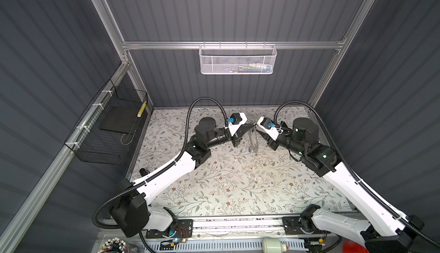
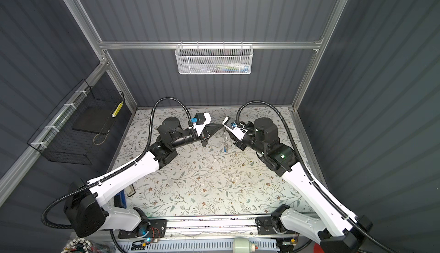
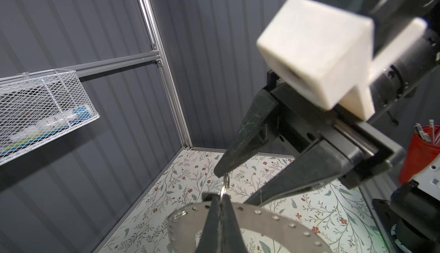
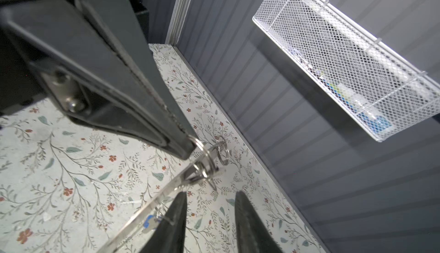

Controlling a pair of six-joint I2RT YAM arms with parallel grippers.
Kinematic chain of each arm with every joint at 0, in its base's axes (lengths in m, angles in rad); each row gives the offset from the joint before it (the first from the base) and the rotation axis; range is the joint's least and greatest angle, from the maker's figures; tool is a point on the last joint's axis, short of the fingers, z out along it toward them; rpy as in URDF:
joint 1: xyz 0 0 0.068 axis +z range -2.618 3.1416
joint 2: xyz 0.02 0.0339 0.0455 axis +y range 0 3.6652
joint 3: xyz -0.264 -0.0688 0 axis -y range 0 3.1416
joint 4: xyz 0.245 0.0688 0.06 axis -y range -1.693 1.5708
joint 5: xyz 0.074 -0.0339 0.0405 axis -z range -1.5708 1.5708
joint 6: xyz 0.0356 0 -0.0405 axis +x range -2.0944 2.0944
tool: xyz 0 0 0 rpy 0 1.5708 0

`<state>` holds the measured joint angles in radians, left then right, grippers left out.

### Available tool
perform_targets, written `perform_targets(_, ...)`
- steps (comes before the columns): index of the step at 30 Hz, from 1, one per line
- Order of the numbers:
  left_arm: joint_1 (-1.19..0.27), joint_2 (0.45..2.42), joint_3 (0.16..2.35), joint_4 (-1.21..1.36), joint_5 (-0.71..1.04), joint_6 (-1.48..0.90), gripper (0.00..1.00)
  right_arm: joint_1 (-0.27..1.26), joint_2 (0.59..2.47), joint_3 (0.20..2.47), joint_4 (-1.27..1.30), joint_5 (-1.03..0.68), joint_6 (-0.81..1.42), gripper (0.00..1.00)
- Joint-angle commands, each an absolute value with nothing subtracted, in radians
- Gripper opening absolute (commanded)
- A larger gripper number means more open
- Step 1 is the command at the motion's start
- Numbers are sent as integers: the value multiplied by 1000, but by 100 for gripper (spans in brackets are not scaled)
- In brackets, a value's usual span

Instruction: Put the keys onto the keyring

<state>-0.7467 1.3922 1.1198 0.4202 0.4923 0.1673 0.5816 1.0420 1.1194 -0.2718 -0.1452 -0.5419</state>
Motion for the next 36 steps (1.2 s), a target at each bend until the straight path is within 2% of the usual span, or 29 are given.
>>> perform_targets(1, -741, 1370, 1145, 465, 536, 146, 0, 580, 1005, 1081, -216, -197, -535, 42)
perform_targets(5, -738, 1373, 1159, 448, 557, 146, 0, 581, 990, 1071, -227, -171, -554, 43)
perform_targets(15, -730, 1375, 1202, 341, 627, 168, 0, 566, 957, 1088, -260, -173, -667, 26)
perform_targets(32, -729, 1392, 1233, 308, 637, 171, 0, 563, 971, 1114, -241, -263, -714, 11)
perform_targets(36, -730, 1396, 1235, 319, 636, 166, 0, 562, 993, 1132, -273, -248, -715, 4)
